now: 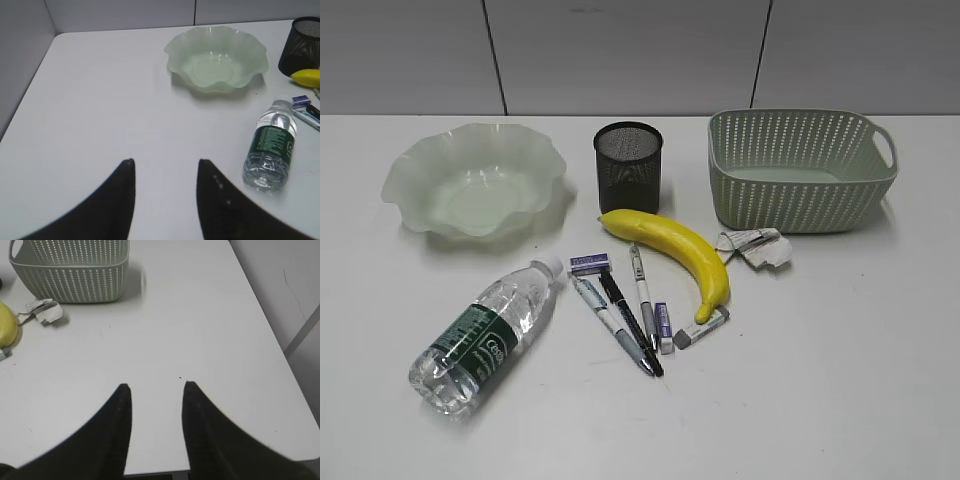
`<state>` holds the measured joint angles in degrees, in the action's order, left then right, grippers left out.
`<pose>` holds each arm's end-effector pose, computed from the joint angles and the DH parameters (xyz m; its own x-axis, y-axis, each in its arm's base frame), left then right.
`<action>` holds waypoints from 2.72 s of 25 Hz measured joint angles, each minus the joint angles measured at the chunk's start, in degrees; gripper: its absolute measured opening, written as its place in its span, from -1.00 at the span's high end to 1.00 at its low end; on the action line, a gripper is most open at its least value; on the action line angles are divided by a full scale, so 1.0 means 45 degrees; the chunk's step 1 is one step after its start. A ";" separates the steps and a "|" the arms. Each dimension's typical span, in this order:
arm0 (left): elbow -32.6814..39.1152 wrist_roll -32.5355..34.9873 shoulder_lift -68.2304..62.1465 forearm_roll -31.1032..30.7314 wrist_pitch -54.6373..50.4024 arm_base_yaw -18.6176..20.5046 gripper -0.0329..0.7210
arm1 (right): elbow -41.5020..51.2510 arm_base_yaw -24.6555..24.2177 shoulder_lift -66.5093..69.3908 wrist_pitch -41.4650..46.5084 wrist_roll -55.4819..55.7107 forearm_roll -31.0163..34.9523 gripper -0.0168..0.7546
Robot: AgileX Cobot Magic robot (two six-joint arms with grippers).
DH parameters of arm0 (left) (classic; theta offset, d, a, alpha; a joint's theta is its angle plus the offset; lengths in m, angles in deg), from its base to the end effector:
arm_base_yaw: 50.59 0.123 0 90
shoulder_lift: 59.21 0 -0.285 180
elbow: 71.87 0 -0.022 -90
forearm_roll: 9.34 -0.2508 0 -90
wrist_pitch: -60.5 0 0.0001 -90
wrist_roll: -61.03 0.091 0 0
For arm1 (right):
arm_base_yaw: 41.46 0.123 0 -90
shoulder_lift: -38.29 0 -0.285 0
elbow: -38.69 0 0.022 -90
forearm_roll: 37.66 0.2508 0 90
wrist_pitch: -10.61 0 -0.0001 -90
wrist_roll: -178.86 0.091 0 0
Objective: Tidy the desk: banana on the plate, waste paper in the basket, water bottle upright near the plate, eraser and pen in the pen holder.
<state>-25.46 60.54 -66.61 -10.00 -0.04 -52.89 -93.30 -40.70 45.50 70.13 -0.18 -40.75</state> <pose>-0.0103 0.0013 0.2879 -0.4120 0.0137 -0.9111 0.0298 0.9996 0.0015 -0.0067 -0.0043 0.2818 -0.4182 -0.0162 -0.9082 0.0245 0.9993 -0.0291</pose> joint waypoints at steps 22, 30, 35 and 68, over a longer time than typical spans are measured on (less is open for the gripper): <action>-0.4051 0.3775 -1.3551 0.7450 0.5836 -0.2847 0.10 | 0.0000 0.0000 0.0247 0.0000 -0.0004 0.0039 0.21; -0.9276 0.3098 -2.1171 0.7799 0.4590 -0.6222 0.09 | 0.0000 0.0000 0.0247 0.0000 -0.0004 0.0039 0.21; -1.2595 -0.0016 -2.4580 0.7210 0.3126 -0.7203 -0.08 | 0.0000 0.0000 0.0247 0.0000 -0.0004 0.0039 0.21; -1.7390 -0.4674 -3.0933 0.6656 0.2318 -0.8382 0.04 | 0.0000 0.0000 0.0247 0.0000 -0.0004 0.0039 0.21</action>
<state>-103.71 39.51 -205.81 19.95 10.39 -90.61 -93.30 -40.70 46.61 70.13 -0.20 -40.57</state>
